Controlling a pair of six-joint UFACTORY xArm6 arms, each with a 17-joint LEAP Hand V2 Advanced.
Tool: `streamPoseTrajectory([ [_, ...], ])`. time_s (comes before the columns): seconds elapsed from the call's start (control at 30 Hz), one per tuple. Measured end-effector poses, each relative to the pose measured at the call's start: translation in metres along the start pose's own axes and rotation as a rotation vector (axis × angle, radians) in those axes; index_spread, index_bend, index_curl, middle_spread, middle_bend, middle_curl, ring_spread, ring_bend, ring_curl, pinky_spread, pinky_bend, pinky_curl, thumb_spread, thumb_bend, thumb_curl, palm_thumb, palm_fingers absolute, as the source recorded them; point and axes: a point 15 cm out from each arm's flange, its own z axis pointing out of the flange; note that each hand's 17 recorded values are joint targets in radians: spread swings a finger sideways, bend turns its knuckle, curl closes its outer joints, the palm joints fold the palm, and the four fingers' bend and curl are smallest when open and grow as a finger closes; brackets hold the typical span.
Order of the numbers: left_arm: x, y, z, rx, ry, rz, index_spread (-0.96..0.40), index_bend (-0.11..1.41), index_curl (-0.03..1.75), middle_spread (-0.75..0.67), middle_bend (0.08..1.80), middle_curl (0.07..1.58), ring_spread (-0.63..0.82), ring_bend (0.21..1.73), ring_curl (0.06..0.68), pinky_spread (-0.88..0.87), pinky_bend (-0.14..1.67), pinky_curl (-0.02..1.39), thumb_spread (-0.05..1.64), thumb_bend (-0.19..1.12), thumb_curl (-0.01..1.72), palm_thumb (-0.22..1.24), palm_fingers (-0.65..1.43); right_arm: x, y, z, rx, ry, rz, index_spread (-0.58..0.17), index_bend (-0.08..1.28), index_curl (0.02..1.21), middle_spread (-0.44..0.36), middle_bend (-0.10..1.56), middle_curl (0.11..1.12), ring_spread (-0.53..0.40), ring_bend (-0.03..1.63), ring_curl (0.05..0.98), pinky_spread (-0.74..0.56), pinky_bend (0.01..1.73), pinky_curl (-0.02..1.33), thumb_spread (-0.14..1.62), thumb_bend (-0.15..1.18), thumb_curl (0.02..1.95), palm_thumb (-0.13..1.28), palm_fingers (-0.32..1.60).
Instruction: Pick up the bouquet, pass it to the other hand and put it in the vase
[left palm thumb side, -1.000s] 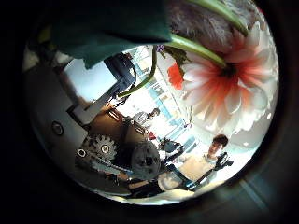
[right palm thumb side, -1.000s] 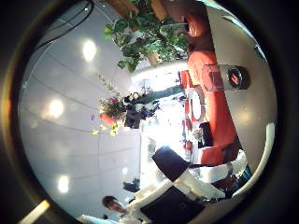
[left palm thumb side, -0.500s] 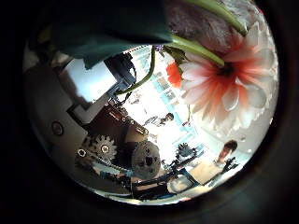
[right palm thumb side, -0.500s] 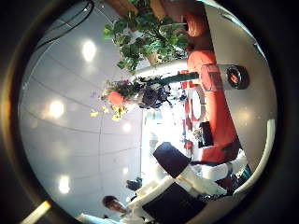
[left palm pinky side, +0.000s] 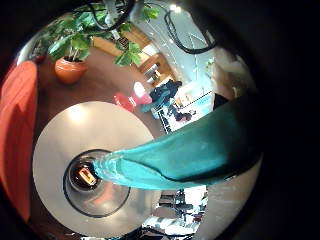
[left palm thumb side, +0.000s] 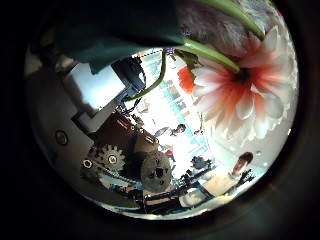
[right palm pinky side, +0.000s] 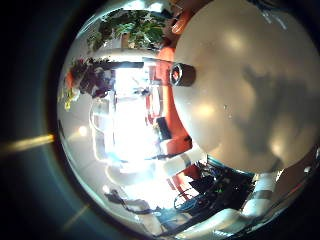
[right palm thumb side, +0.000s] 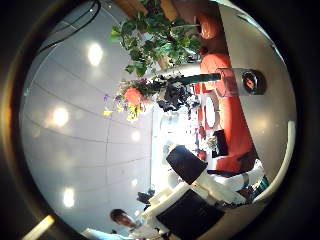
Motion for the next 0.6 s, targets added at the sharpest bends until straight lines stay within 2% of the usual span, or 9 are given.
streamPoseTrajectory([
  [0.2,-0.012,0.01,0.003,-0.015,0.011,-0.032,-0.76,0.46,1.37,-0.5,1.13,0.94,-0.4,1.47,0.535,-0.71,0.97,1.15,1.06,-0.04,0.87,0.88,1.0,0.0,0.0,0.0,0.0,0.0,0.001,-0.308,0.16,0.28,0.064,0.26,0.35,0.2,0.57,0.237,0.46,0.62,0.33,1.08,-0.02,0.43,0.54,0.14],
  [0.23,-0.015,0.014,0.004,-0.023,0.014,-0.038,-0.75,0.42,1.36,-0.5,1.1,0.94,-0.42,1.41,0.525,-0.71,0.92,1.13,1.02,-0.1,0.82,0.77,0.83,0.001,0.0,0.0,0.0,-0.001,0.003,-0.309,0.16,0.28,0.054,0.26,0.35,0.2,0.57,0.237,0.46,0.62,0.33,1.08,-0.02,0.43,0.54,0.14],
  [0.27,-0.018,0.018,0.006,-0.032,0.018,-0.041,-0.71,0.36,1.34,-0.46,1.02,0.93,-0.37,1.25,0.508,-0.64,0.67,1.1,0.99,-0.12,0.77,0.63,0.21,0.001,0.0,0.0,0.0,-0.001,0.003,-0.308,0.17,0.28,0.041,0.26,0.35,0.2,0.57,0.236,0.46,0.62,0.32,1.08,-0.02,0.43,0.54,0.15],
  [0.3,-0.021,0.025,0.008,-0.051,0.029,-0.045,-0.64,0.29,1.29,-0.3,0.8,0.89,-0.19,1.15,0.524,-0.47,0.5,1.1,0.97,-0.15,0.71,0.49,-0.33,0.001,0.0,0.0,0.001,0.0,0.003,-0.308,0.17,0.28,0.025,0.26,0.35,0.2,0.56,0.235,0.46,0.62,0.32,1.08,-0.02,0.43,0.54,0.15],
  [0.33,-0.023,0.028,0.01,-0.063,0.037,-0.05,-0.57,0.19,1.24,-0.16,0.65,0.83,-0.04,1.06,0.463,-0.36,0.43,1.07,0.95,-0.15,0.66,0.38,-0.43,0.001,0.0,0.0,0.0,-0.001,0.003,-0.304,0.17,0.28,0.015,0.26,0.34,0.2,0.56,0.234,0.46,0.61,0.32,1.08,-0.02,0.43,0.54,0.15],
  [0.37,-0.026,0.033,0.011,-0.082,0.045,-0.053,-0.5,0.1,1.2,-0.03,0.53,0.76,0.08,0.98,0.391,-0.25,0.37,1.03,0.94,-0.13,0.62,0.31,-0.49,0.001,0.0,0.0,0.0,-0.001,0.001,-0.305,0.17,0.28,0.004,0.26,0.34,0.2,0.56,0.233,0.46,0.61,0.31,1.08,-0.02,0.43,0.54,0.16],
  [0.43,-0.043,0.045,0.009,-0.124,0.052,-0.069,-0.37,0.02,1.1,0.17,0.38,0.63,0.25,0.86,0.303,-0.04,0.27,0.95,0.92,-0.11,0.55,0.2,-0.46,0.0,0.0,0.0,-0.001,-0.001,0.0,-0.304,0.17,0.29,0.02,0.25,0.34,0.2,0.55,0.231,0.46,0.6,0.31,1.08,-0.02,0.43,0.54,0.17],
  [0.53,-0.06,0.044,-0.006,-0.086,0.065,-0.073,-0.18,0.0,0.94,0.37,0.27,0.52,0.41,0.75,0.24,0.23,0.18,0.84,0.88,-0.08,0.49,0.08,-0.39,0.0,0.001,0.0,-0.002,-0.001,0.0,-0.304,0.17,0.29,0.029,0.25,0.35,0.2,0.54,0.227,0.46,0.59,0.3,1.09,-0.02,0.43,0.55,0.18],
  [0.6,-0.069,0.043,-0.018,-0.035,0.091,-0.093,-0.1,0.0,0.86,0.44,0.23,0.49,0.46,0.71,0.221,0.33,0.16,0.78,0.86,-0.07,0.47,0.05,-0.36,0.0,0.001,0.0,-0.002,-0.001,-0.001,-0.306,0.17,0.3,0.031,0.25,0.34,0.201,0.54,0.226,0.46,0.59,0.3,1.08,-0.02,0.43,0.55,0.19],
])
